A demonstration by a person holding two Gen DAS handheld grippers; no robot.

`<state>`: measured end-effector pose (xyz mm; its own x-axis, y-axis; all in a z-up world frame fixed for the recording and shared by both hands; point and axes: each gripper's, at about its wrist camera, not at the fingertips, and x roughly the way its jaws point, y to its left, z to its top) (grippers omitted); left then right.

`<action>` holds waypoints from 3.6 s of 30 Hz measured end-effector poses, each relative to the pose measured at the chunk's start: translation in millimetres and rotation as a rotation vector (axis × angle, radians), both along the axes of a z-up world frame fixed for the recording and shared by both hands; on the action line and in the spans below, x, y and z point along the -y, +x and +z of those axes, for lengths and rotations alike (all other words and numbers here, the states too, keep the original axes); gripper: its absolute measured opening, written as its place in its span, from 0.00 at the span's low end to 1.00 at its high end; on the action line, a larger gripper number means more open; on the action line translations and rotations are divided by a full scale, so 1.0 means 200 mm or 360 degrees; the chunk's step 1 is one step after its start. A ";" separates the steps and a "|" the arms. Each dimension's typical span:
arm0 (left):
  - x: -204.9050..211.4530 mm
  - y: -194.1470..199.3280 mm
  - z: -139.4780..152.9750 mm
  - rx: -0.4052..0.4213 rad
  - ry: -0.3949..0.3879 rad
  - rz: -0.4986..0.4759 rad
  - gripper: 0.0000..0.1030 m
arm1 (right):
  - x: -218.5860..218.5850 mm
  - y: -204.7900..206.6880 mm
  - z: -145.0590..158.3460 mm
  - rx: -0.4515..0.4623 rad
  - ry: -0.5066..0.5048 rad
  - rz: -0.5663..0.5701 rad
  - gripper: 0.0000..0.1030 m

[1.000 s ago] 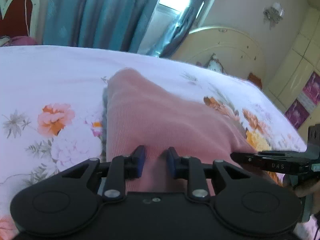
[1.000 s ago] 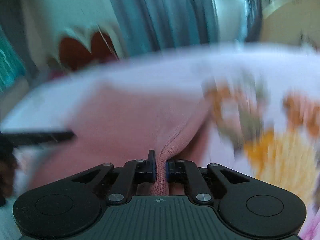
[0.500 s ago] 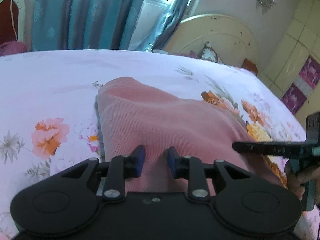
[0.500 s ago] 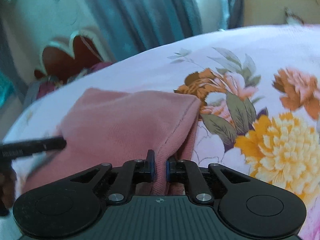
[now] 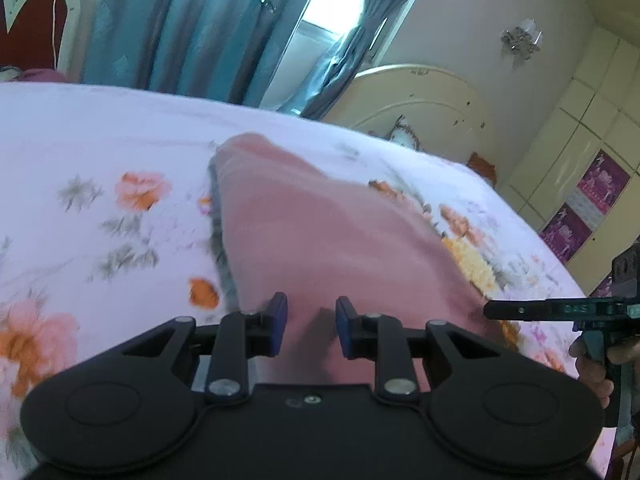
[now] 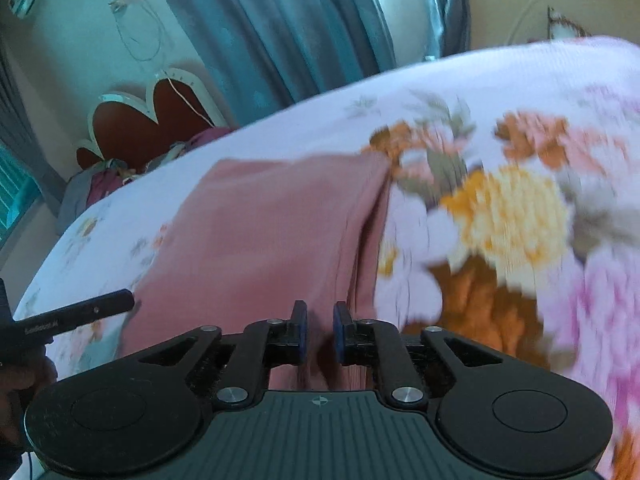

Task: Fold small clothes

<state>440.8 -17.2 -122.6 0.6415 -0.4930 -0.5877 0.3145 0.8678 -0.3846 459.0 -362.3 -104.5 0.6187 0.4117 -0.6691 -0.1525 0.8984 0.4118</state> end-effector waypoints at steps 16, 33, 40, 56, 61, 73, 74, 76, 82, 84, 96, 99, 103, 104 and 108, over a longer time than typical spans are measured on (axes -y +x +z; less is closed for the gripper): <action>0.13 -0.10 -0.07 -0.0105 0.0286 -0.0102 0.24 | -0.07 0.03 -0.09 -0.0063 -0.0221 0.0068 0.03; 0.19 0.22 -0.05 -0.0059 0.0166 -0.0055 0.36 | -0.40 0.27 -0.14 0.0213 -0.0703 0.0327 0.23; 0.16 0.34 0.09 0.0117 0.0205 0.0016 0.32 | -0.35 0.34 0.03 0.0349 -0.0602 0.0254 0.24; 0.17 0.71 0.03 0.0035 0.0292 0.0056 0.35 | -0.26 0.66 0.02 0.0271 -0.0576 0.0114 0.24; 0.14 0.79 -0.06 -0.0107 0.0234 0.0084 0.39 | -0.24 0.78 -0.09 0.0120 -0.0636 0.0137 0.28; -0.06 0.43 -0.01 -0.0241 0.0101 -0.0029 0.74 | 0.22 0.54 -0.03 -0.0326 0.0184 0.0173 0.80; -0.07 0.43 -0.04 -0.0303 0.0056 -0.0020 0.71 | 0.25 0.54 -0.05 -0.0375 0.0246 0.0180 0.80; -0.10 0.45 -0.08 -0.0415 -0.0069 -0.0013 0.71 | 0.28 0.53 -0.09 -0.0428 0.0343 0.0198 0.77; -0.11 0.50 -0.14 -0.0559 -0.0215 0.0034 0.70 | 0.31 0.63 -0.18 -0.0563 0.0579 0.0210 0.49; -0.09 0.51 -0.14 -0.0584 -0.0203 0.0044 0.70 | 0.30 0.67 -0.18 -0.0589 0.0606 0.0242 0.49; 0.24 0.56 -0.06 -0.0515 0.0194 0.0041 0.52 | 0.07 0.77 -0.16 -0.0422 0.0392 0.0387 0.25; 0.30 0.53 0.00 -0.0428 0.0334 0.0043 0.40 | 0.00 0.74 -0.12 -0.0355 0.0272 0.0394 0.22; 0.36 0.48 0.07 -0.0318 0.0465 -0.0001 0.31 | -0.05 0.67 -0.06 -0.0251 0.0131 0.0394 0.21; 0.36 0.47 0.08 -0.0299 0.0465 -0.0007 0.30 | -0.06 0.65 -0.03 -0.0228 0.0113 0.0385 0.20; 0.34 0.44 0.13 -0.0251 0.0434 -0.0036 0.27 | -0.06 0.57 0.04 -0.0174 0.0060 0.0354 0.20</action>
<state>527.8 -85.0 -97.1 0.5226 -0.3168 -0.7915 0.2900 0.9391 -0.1844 572.5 -349.9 -96.8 0.4348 0.5557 -0.7086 -0.2978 0.8313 0.4693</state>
